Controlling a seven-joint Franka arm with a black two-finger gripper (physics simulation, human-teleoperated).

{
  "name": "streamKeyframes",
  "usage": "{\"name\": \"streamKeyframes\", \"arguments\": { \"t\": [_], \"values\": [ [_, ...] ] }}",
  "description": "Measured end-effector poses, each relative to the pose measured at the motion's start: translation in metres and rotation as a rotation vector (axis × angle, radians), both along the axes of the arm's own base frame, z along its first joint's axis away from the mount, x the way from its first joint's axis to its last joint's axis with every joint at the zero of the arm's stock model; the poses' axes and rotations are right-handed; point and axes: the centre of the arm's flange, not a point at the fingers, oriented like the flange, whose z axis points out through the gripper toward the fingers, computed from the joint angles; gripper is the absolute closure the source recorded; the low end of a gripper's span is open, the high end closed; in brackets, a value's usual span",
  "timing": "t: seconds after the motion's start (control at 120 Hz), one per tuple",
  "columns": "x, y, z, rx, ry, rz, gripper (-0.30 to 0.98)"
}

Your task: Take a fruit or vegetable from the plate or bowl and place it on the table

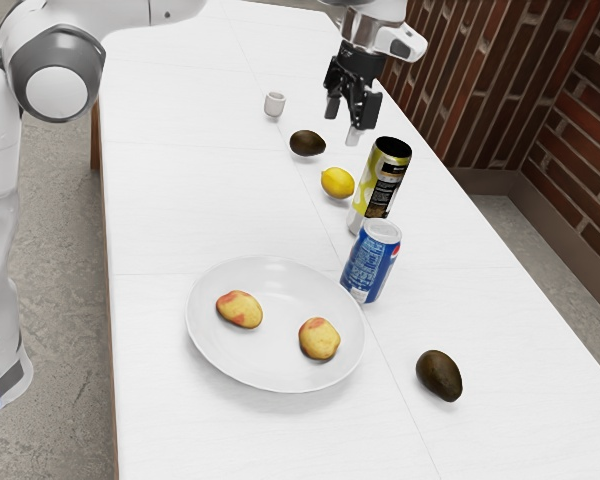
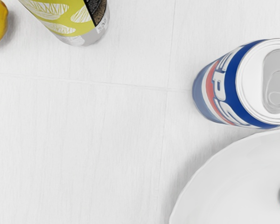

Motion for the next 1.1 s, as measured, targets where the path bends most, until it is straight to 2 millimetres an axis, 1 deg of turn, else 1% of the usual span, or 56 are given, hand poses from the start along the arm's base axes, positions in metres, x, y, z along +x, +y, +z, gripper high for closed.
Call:
{"name": "streamKeyframes", "arguments": {
  "t": [0.383, 0.4, 0.442, 0.475, 0.55, 0.6, 0.7, 0.783, 0.858, 0.892, 0.933, 1.033, 1.075, 1.1],
  "values": [
    [0.002, 0.002, -0.003, -0.002, 0.004, 0.006, 0.0],
    [0.001, 0.002, 0.001, -0.002, -0.002, 0.006, 0.0],
    [-0.013, 0.0, 0.05, 0.004, -0.097, 0.001, 0.0],
    [-0.023, -0.002, 0.073, 0.006, -0.139, -0.002, 0.0],
    [-0.041, -0.008, 0.102, 0.004, -0.18, -0.013, 0.0],
    [-0.047, -0.017, 0.108, 0.0, -0.186, -0.032, 0.0],
    [-0.042, -0.045, 0.101, -0.004, -0.159, -0.079, 0.0],
    [-0.034, -0.058, 0.088, 0.021, -0.127, -0.11, 0.0],
    [-0.03, -0.079, 0.077, 0.051, -0.1, -0.204, 0.0],
    [-0.029, -0.087, 0.068, 0.06, -0.075, -0.245, 0.0],
    [-0.027, -0.09, 0.057, 0.069, -0.044, -0.286, 0.0],
    [-0.028, -0.086, 0.043, 0.076, 0.015, -0.358, 0.0],
    [-0.037, -0.091, 0.04, 0.08, 0.034, -0.399, 0.0],
    [-0.049, -0.095, 0.038, 0.084, 0.046, -0.426, 0.0]
  ]
}}
